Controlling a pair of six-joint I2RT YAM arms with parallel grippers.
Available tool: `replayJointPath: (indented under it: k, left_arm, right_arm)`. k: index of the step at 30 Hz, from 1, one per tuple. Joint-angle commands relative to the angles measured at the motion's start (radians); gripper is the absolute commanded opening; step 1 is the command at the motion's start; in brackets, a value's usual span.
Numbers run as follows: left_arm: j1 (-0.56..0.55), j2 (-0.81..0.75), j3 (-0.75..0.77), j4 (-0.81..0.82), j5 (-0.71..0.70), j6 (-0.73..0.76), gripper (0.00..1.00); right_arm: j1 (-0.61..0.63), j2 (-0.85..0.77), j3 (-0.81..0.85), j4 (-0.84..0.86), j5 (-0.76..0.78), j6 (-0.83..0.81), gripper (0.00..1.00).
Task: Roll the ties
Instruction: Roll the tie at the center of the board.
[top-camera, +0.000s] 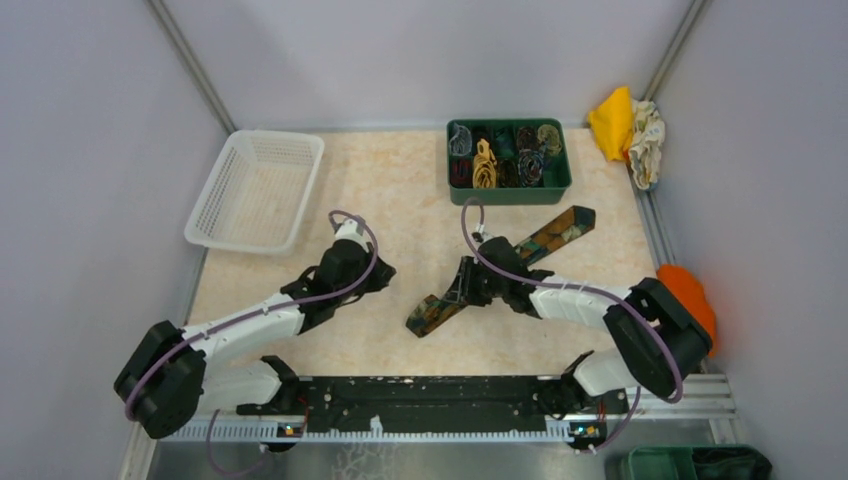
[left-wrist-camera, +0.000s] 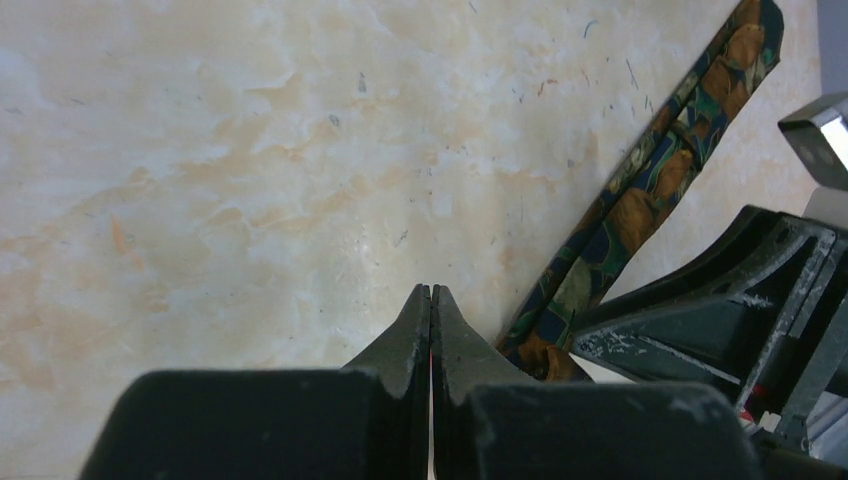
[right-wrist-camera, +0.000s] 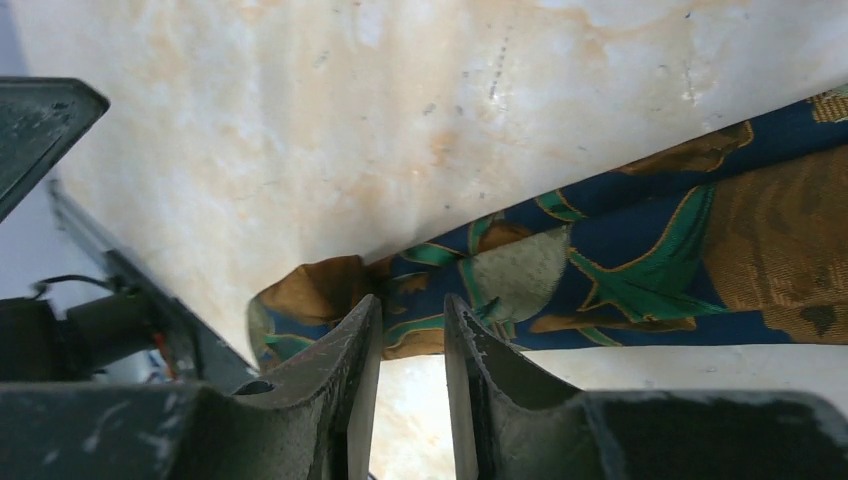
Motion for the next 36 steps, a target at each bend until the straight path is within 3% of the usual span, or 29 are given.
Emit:
replayJointPath:
  k: [1,6,12,15,17,24,36]
  left_arm:
    - [-0.038,0.030,-0.025,0.081,0.025,0.013,0.00]
    - [-0.055,0.034,-0.046,0.088,0.005,0.003,0.00]
    - [-0.055,0.111,-0.057,0.154,0.021,0.002,0.00]
    - [-0.058,0.204,-0.042,0.185,0.060,-0.014,0.00]
    - [-0.063,0.248,-0.033,0.202,0.076,-0.021,0.00]
    - [-0.098,0.308,-0.049,0.219,0.083,-0.036,0.00]
    - [-0.244,0.297,-0.131,0.210,0.051,-0.146,0.00]
  right_arm:
    - [0.044,0.044,0.082,-0.164,0.106,-0.109,0.28]
    - [0.100,0.074,0.126,-0.242,0.259,-0.111,0.26]
    - [0.167,-0.064,0.178,-0.347,0.443,-0.121,0.17]
    - [0.188,-0.117,0.185,-0.388,0.417,-0.121,0.00]
    - [0.207,-0.133,0.159,-0.386,0.378,-0.106,0.00]
    - [0.268,-0.164,-0.049,-0.127,0.199,0.023,0.00]
    - [0.344,-0.030,-0.207,0.258,0.220,0.157,0.00]
